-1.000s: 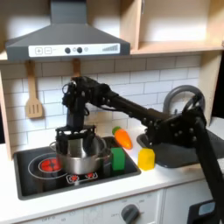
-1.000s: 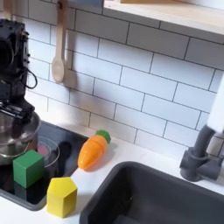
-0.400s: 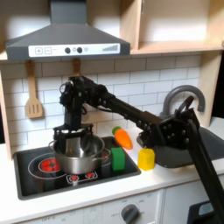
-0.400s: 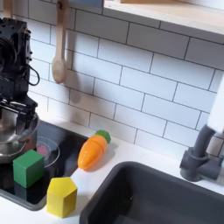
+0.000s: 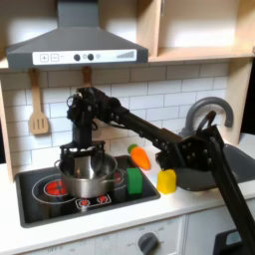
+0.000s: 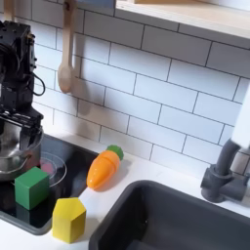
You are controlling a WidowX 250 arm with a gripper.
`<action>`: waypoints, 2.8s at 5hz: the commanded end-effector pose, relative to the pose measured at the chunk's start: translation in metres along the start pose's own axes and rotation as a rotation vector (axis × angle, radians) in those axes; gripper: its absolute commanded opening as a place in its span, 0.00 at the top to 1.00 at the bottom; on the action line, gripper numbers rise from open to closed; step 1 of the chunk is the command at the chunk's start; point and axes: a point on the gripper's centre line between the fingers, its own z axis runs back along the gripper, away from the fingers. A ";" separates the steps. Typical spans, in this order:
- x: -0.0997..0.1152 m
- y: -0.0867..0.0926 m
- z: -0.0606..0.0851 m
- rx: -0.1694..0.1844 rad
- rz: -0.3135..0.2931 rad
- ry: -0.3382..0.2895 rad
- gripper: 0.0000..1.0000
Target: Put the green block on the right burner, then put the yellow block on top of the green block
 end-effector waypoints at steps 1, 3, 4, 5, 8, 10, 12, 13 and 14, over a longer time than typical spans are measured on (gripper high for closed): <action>0.014 -0.001 0.002 -0.002 0.005 -0.018 0.00; 0.009 0.004 0.013 0.024 0.038 -0.026 0.00; 0.002 0.001 0.009 0.006 0.037 -0.012 0.00; -0.008 -0.003 0.021 0.003 0.028 -0.003 0.00; -0.043 -0.017 0.077 -0.014 -0.005 -0.079 0.00; -0.075 -0.049 0.087 -0.027 -0.093 -0.090 0.00; -0.107 -0.065 0.091 -0.021 -0.144 -0.079 0.00; -0.123 -0.079 0.091 -0.042 -0.140 -0.062 0.00; -0.132 -0.085 0.095 -0.042 -0.128 -0.061 0.00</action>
